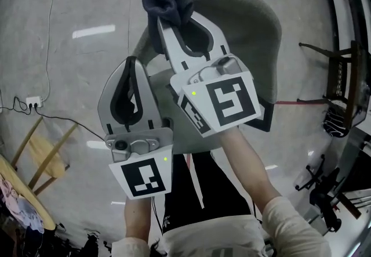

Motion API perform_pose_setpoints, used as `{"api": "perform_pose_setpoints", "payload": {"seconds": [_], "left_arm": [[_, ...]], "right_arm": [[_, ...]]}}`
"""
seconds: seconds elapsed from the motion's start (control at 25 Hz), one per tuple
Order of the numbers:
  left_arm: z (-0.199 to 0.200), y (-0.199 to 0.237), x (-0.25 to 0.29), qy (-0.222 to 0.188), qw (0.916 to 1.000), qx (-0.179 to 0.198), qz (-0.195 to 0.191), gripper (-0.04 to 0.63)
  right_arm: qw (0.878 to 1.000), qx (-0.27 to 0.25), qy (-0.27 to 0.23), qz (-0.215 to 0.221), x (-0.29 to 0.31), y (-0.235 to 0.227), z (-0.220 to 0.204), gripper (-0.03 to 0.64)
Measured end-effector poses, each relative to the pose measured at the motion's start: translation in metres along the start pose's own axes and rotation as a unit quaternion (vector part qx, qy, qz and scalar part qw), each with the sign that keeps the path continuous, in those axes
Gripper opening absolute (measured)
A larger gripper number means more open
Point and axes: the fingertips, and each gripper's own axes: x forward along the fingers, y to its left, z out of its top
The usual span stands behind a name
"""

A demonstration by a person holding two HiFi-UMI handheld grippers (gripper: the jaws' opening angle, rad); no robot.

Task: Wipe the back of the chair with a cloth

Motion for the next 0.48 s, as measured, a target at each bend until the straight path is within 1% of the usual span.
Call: {"api": "perform_pose_setpoints", "payload": {"seconds": [0.16,0.36,0.48], "left_arm": [[-0.003,-0.007,0.003,0.003,0.9999,-0.002,-0.011,0.015],[-0.006,-0.020,0.011,0.004,0.9996,-0.003,-0.027,0.015],[-0.007,-0.031,0.016,0.003,0.9992,-0.005,-0.039,0.015]], "right_arm": [[1.000,-0.011,-0.006,-0.024,-0.007,-0.010,0.003,0.060],[0.997,-0.020,-0.013,-0.071,-0.025,-0.036,0.007,0.060],[0.993,-0.031,-0.018,-0.108,-0.037,-0.060,0.010,0.060]]}}
